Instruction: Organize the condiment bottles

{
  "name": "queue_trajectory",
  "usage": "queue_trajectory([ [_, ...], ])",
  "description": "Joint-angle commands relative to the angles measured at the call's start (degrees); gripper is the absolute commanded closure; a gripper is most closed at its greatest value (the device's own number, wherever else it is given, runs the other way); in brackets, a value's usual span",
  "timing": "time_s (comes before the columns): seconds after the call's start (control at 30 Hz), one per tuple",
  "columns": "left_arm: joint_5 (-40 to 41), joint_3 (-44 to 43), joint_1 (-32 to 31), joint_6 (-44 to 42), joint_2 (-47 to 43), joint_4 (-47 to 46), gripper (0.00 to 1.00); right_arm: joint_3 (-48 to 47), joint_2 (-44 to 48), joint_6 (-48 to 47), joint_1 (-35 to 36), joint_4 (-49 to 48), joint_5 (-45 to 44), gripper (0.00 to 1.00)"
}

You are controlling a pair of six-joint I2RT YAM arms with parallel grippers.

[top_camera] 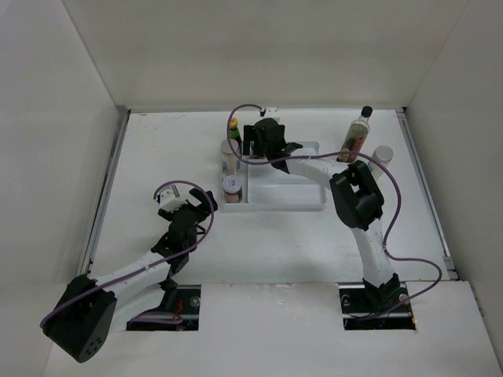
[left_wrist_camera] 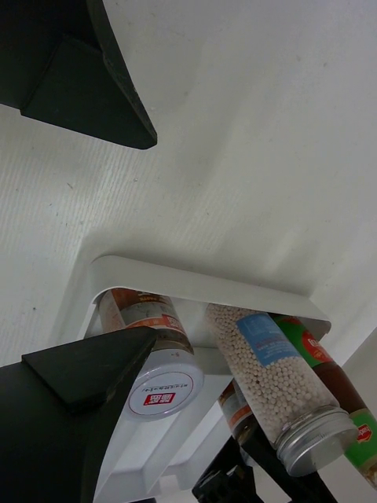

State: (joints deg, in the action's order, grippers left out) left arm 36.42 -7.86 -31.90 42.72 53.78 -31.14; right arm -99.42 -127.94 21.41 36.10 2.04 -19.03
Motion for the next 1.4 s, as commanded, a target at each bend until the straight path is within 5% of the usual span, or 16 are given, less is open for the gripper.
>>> queue_trajectory([
  [0.0,-0.04,-0.31,0.39,0.35,0.18,-2.79,0.0,1.14,9.7,0.3,0.51,-5.64,-0.4,0.03],
  [0.5,-0.74,-0.76,0.83,0.35,0.98,-2.35,0.0,39.98,47.68,-1.19,-13.19,-9.34,-11.02,0.07],
  [0.87,-1.44,-0.93,1.53,0.43,2.29,-2.97,0.0,40.45,42.7,-2.95,-20.85,-6.88,-9.9,0.17],
  [1.17,-2.15,-0.93,1.63,0.52,2.39,-3.14,0.0,39.39,37.59,-1.9,-21.11,-5.47,-9.54,0.35],
  [1.37,-2.58,-1.11,1.71,0.52,3.09,-3.32,0.0,40.09,38.38,-1.98,-21.03,-5.91,-10.59,0.62],
])
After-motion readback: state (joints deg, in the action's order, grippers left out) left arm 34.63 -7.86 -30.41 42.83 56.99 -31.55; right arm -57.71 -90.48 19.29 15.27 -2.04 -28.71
